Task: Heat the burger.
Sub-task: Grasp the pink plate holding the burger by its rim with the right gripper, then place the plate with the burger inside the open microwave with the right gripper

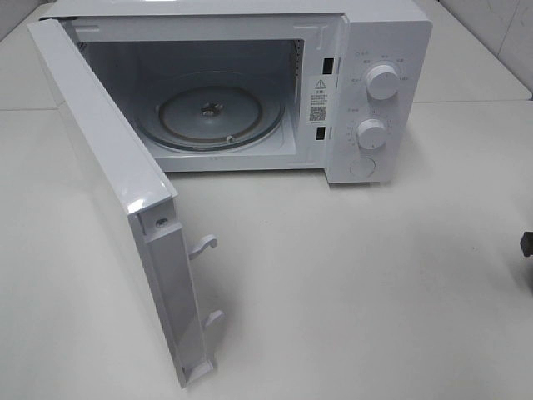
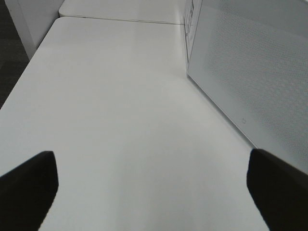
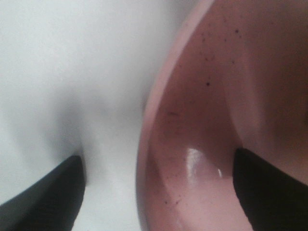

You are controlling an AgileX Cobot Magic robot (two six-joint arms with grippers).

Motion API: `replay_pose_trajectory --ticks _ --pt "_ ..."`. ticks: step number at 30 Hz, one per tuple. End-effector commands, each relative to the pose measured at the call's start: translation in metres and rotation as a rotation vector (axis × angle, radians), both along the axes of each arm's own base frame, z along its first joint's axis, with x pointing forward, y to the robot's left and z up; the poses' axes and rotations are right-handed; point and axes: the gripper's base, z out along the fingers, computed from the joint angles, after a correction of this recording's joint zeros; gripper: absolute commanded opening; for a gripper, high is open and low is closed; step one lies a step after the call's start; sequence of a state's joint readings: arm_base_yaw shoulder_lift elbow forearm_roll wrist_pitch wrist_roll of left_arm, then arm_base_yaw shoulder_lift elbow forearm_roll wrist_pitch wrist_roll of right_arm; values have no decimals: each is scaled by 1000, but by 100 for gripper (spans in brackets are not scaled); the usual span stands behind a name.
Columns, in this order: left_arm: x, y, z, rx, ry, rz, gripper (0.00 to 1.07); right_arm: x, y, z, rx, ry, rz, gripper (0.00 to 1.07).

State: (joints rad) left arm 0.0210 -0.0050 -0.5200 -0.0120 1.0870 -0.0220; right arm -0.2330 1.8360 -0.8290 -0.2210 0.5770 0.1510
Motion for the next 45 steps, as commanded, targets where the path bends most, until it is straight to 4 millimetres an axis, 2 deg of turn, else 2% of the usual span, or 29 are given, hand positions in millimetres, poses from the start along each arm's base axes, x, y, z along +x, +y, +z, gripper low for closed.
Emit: replay_pose_trajectory --ticks 1,4,5,6,7,8,9,10,11,12,13,27,32,37,42,43,45 --pt "-1 -1 0 -3 -26 -12 101 0 -1 -7 7 13 8 81" --pt "-1 -1 0 -3 -26 -12 101 0 -2 -7 7 14 9 74" --pt "-1 -1 0 -3 -26 -12 101 0 -1 -7 8 24 21 67" --pt "-1 -1 0 -3 -26 -12 101 0 -1 -7 8 24 21 67" --pt "-1 -1 0 -3 -26 -12 101 -1 -1 -7 10 33 31 62" --pt "-1 -1 0 -3 -26 -12 101 -2 -1 -7 12 48 56 47" --pt "-1 -1 0 -3 -26 -12 101 -2 -1 -7 12 48 56 47" --pt "-1 -1 0 -3 -26 -12 101 -3 -1 -7 14 57 67 30" --pt "-1 -1 0 -3 -26 -12 101 -3 -1 -7 14 57 67 30" --pt "-1 -1 0 -3 -26 -12 101 -3 -1 -7 14 57 65 19" --pt "-1 -1 0 -3 -26 -12 101 -3 -1 -7 13 58 58 1" --pt "-1 -1 0 -3 -26 -12 101 -3 0 -7 10 58 11 0" --pt "-1 -1 0 -3 -26 -12 101 -3 4 -7 8 71 43 0" --pt "-1 -1 0 -3 -26 -12 101 1 20 0 -16 58 124 0" --pt "-1 -1 0 -3 -26 -12 101 -1 39 19 -87 65 204 0" --pt "-1 -1 0 -3 -26 -12 101 -4 49 28 -116 51 246 0" --pt "-1 -1 0 -3 -26 -12 101 -6 53 32 -126 42 258 0"
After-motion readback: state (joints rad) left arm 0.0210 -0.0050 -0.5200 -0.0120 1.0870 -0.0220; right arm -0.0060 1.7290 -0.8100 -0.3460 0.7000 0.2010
